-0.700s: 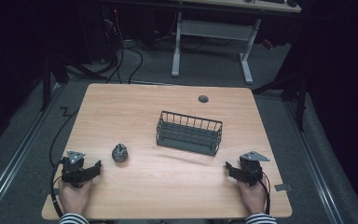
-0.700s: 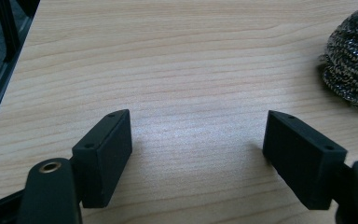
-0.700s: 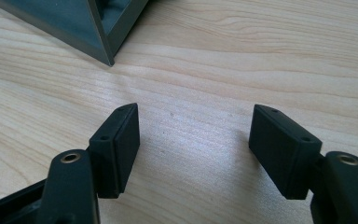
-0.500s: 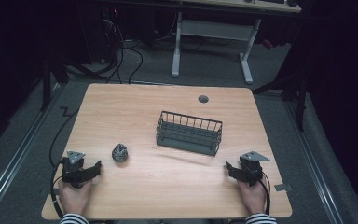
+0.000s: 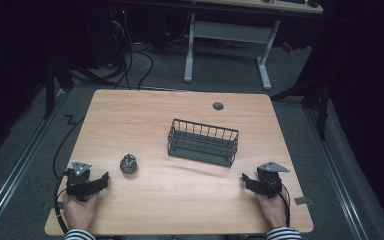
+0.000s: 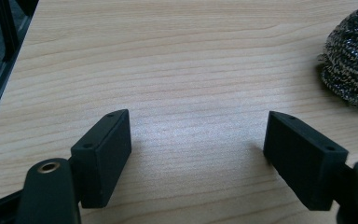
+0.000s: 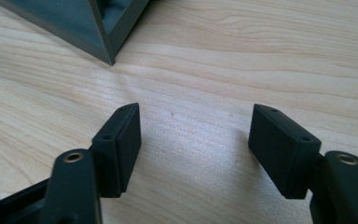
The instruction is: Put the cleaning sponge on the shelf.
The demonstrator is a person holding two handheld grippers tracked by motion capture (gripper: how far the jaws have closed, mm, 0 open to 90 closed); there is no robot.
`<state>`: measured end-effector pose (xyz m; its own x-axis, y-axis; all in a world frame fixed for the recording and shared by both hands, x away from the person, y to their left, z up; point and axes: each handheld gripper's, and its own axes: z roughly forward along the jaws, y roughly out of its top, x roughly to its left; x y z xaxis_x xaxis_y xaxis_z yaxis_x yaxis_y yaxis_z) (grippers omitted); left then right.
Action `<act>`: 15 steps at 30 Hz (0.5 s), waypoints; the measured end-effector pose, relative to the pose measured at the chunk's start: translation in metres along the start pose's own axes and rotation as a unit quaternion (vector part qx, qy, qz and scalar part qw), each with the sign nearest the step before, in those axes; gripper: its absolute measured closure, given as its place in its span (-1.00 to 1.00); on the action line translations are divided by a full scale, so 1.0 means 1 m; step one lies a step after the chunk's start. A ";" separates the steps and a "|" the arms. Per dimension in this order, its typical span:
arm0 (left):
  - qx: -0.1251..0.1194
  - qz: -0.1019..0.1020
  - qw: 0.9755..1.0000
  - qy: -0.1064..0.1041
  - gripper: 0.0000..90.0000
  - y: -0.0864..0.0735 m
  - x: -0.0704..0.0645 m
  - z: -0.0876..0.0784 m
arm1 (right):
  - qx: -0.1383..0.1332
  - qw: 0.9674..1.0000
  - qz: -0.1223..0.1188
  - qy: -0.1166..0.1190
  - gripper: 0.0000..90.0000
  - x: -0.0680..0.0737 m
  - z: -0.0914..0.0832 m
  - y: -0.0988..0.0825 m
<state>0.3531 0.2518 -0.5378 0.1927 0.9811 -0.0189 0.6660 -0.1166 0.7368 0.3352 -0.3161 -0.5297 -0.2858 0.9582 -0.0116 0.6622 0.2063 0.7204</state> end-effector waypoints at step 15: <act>0.000 0.000 1.000 -0.001 -0.48 0.000 0.000 0.000 | -0.032 0.999 0.007 0.028 -0.04 0.005 -0.018 0.023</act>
<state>0.3530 0.2518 -0.5378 0.1935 0.9809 -0.0197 0.6660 -0.1166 0.7368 0.3369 -0.3105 -0.5005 -0.3159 0.9481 0.0368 0.6220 0.1776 0.7626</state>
